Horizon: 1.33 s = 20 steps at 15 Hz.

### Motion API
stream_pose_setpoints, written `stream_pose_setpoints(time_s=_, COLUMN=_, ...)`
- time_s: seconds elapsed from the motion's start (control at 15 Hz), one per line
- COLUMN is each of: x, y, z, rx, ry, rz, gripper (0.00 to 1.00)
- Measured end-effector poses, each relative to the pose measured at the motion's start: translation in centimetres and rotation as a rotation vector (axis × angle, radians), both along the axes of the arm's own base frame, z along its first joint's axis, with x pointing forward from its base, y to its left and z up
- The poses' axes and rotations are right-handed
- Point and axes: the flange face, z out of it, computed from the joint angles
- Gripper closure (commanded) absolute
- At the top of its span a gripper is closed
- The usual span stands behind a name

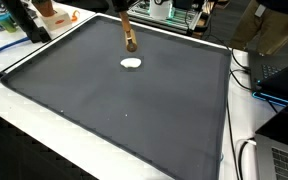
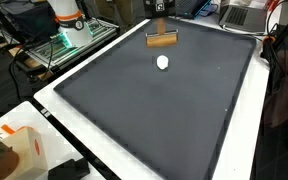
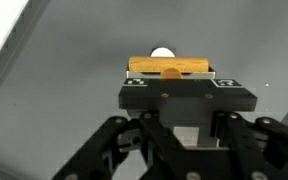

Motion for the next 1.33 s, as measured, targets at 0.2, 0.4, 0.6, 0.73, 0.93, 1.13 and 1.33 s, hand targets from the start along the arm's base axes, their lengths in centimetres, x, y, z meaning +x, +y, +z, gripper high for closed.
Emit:
stream_pose_setpoints(time_s=0.2, x=1.0, y=1.7, z=-2.4, rx=0.01, ry=0.063, rz=-0.069, gripper=0.52)
stream_pose_setpoints(time_s=0.4, x=1.3, y=2.1, z=-3.4, rx=0.009, ry=0.078, rz=-0.065, gripper=0.77)
stream_pose_setpoints(time_s=0.6, x=1.4, y=1.9, z=-3.4, rx=0.011, ry=0.078, rz=-0.076, gripper=0.77)
stream_pose_setpoints(time_s=0.73, x=1.7, y=1.9, z=-4.4, rx=0.022, ry=0.088, rz=-0.115, gripper=0.77)
stream_pose_setpoints(time_s=0.93, x=2.3, y=1.5, z=-6.6, rx=0.05, ry=0.104, rz=-0.172, gripper=0.77)
stream_pose_setpoints(time_s=1.13, x=2.7, y=0.9, z=-8.5, rx=0.064, ry=0.117, rz=-0.209, gripper=0.77)
stream_pose_setpoints(time_s=1.33, x=2.9, y=0.6, z=-9.3, rx=0.071, ry=0.133, rz=-0.227, gripper=0.77)
